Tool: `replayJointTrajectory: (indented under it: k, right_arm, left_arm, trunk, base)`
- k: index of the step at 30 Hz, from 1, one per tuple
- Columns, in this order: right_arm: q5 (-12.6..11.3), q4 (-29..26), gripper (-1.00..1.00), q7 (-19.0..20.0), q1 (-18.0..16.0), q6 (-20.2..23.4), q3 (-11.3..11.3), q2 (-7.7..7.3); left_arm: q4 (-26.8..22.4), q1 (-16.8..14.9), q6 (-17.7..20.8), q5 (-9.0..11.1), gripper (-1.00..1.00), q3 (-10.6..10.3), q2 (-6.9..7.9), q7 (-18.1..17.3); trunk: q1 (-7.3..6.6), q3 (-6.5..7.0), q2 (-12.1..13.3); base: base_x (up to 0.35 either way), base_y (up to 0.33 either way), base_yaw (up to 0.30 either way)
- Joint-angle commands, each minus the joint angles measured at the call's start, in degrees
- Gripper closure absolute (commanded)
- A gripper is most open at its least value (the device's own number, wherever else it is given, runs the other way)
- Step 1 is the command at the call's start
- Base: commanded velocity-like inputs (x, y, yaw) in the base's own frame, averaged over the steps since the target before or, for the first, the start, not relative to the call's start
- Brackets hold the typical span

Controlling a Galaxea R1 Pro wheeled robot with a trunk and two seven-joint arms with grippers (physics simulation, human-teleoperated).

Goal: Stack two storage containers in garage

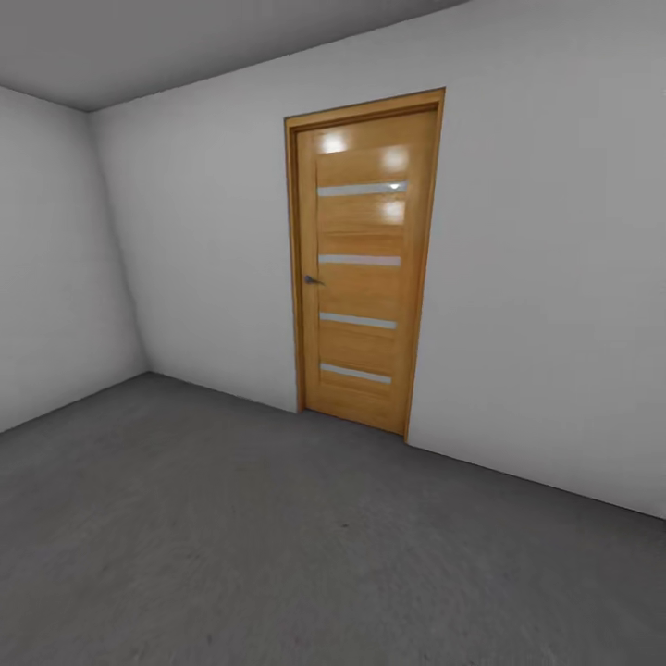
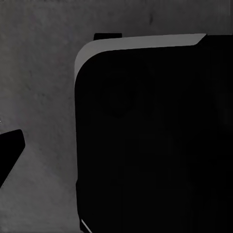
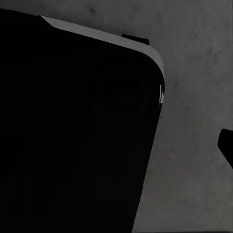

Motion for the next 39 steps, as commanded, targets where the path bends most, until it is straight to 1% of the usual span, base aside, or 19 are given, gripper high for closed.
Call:
replayJointTrajectory:
  k: [1,28,39]
  right_arm:
    - [-0.6,0.02,-1.0,0.07,-0.01,-0.19,0.47,-0.01]
    - [-0.61,0.0,-1.0,0.07,-0.01,-0.19,0.44,-0.02]
    - [-0.44,0.0,-1.0,0.07,-0.01,-0.19,0.54,0.06]
  left_arm:
    - [-0.01,-0.01,-0.11,0.06,-1.0,-0.01,0.01,0.01]
    - [-0.01,-0.01,-0.11,0.06,-1.0,0.02,0.01,0.01]
    - [-0.01,-0.01,-0.11,0.06,-1.0,-0.02,0.01,0.01]
  trunk:
    - [0.0,-0.05,-0.03]
    - [0.0,-0.05,-0.03]
    - [0.0,-0.05,-0.03]
  base:
    - [0.0,0.0,-0.258]
    - [0.0,0.0,-0.277]
    - [0.0,0.0,-0.047]
